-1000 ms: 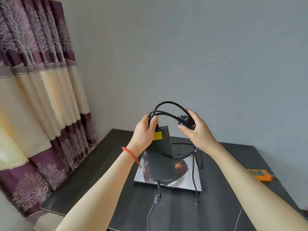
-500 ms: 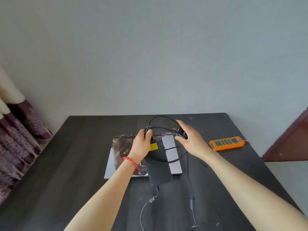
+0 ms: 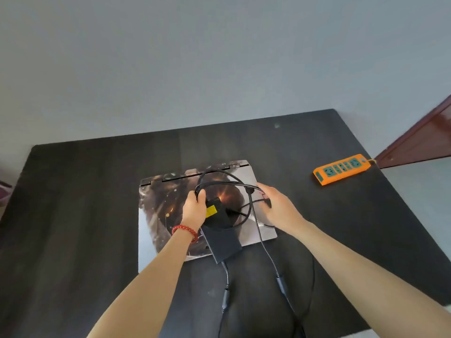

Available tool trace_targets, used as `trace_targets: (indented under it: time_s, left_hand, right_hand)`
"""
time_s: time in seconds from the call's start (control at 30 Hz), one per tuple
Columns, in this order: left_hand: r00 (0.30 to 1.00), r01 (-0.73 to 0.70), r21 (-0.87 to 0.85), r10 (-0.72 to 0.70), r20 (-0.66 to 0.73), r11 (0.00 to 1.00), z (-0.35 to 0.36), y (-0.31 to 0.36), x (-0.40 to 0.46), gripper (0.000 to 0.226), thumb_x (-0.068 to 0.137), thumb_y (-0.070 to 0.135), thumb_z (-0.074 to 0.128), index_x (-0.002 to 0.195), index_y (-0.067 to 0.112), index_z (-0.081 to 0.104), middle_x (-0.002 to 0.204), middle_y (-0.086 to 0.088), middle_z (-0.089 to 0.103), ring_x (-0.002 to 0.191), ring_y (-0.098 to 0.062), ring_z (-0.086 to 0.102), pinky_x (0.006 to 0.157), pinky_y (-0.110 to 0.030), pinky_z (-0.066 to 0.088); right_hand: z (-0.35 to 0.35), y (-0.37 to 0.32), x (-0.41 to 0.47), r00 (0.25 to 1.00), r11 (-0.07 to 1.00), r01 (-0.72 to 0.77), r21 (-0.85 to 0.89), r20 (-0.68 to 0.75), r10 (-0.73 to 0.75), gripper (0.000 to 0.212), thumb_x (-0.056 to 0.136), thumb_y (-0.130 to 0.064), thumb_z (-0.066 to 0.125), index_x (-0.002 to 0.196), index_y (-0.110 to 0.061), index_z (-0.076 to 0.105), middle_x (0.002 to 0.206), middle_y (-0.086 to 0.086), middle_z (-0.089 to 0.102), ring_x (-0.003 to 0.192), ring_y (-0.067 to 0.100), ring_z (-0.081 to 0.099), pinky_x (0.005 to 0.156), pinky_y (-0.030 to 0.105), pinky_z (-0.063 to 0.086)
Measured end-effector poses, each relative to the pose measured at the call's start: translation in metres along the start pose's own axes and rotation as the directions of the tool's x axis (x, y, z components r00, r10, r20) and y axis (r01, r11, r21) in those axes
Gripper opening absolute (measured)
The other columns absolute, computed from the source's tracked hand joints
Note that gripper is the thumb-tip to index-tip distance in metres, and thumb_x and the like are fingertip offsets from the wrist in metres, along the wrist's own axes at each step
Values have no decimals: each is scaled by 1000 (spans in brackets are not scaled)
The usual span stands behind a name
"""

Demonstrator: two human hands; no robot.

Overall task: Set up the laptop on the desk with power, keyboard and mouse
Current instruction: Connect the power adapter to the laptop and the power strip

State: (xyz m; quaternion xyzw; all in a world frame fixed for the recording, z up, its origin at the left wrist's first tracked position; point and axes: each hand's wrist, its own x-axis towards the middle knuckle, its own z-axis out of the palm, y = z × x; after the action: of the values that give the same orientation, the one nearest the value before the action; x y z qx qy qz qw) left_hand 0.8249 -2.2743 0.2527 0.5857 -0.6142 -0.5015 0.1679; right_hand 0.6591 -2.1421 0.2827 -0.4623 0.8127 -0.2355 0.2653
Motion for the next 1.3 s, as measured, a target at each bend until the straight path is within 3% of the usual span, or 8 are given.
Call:
trace_targets:
  time_s: [0.3, 0.43, 0.57, 0.67, 0.87, 1.03, 1.2, 1.3]
  left_hand:
    - [989, 85, 29, -81, -123, 996, 9, -8, 27, 37, 96, 29, 40, 117, 0, 45, 118, -20, 55, 107, -32, 51, 83, -31, 36]
    - [976, 106, 19, -101, -192, 994, 16, -8, 17, 41, 94, 26, 43, 129, 5, 36, 133, -20, 44, 119, -34, 44, 95, -37, 36]
    - [971, -14, 200, 61, -230, 980, 28, -7, -15, 64, 93, 22, 47, 145, 10, 12, 152, -19, 13, 138, -38, 13, 110, -51, 19]
    - [950, -213, 413, 287, -126, 886, 41, -16, -57, 68, 90, 25, 51, 145, 13, 14, 155, -16, 6, 142, -36, 1, 111, -57, 6]
    - [676, -737, 410, 597, 431, 538, 80, -42, -139, 46, 84, 28, 54, 128, 14, 50, 137, -10, 49, 133, -34, 34, 106, -61, 29]
    - [427, -895, 446, 271, 863, -10, 114, -66, -140, 49, 94, 33, 42, 140, 25, 29, 151, 1, 30, 144, -26, 4, 110, -61, -1]
    - [219, -930, 308, 375, 901, -198, 117, -55, -126, 17, 75, 24, 71, 92, 22, 69, 90, 2, 68, 103, -19, 61, 105, -61, 25]
    - [138, -970, 219, 505, 852, -104, 107, -41, -120, 16, 67, 16, 78, 79, 19, 68, 78, 3, 67, 76, -16, 67, 96, -55, 41]
  right_hand:
    - [4, 58, -52, 940, 984, -177, 24, -291, 176, 53, 93, -24, 47, 141, -12, 28, 140, 10, 43, 130, 24, 39, 107, 41, 31]
    - [15, 76, -83, 948, 928, -314, 202, 20, 316, 64, 94, -31, 43, 146, -20, 6, 119, -1, 54, 99, 17, 59, 97, 37, 44]
    - [26, 83, -87, 934, 829, -307, 468, -18, 356, 53, 99, -30, 26, 146, -22, 2, 106, -3, 59, 89, 19, 62, 92, 34, 45]
    - [29, 88, -89, 884, 678, -307, 669, -65, 464, 42, 100, -30, 21, 139, -19, 32, 99, 3, 64, 83, 18, 60, 88, 35, 46]
    - [31, 110, -133, 864, 701, -423, 574, 24, 502, 28, 98, -13, 34, 116, -7, 54, 96, 10, 64, 87, 24, 60, 91, 39, 47]
    - [33, 131, -178, 822, 730, -482, 485, -38, 568, 29, 95, -1, 33, 113, -2, 56, 96, 14, 64, 82, 23, 59, 87, 36, 48]
    - [31, 131, -191, 816, 728, -446, 521, -97, 570, 32, 92, 4, 31, 105, -3, 59, 86, 10, 64, 72, 16, 58, 74, 23, 46]
    - [22, 125, -190, 833, 758, -377, 533, -164, 529, 30, 92, 3, 33, 103, -4, 61, 86, 9, 65, 74, 16, 58, 74, 20, 47]
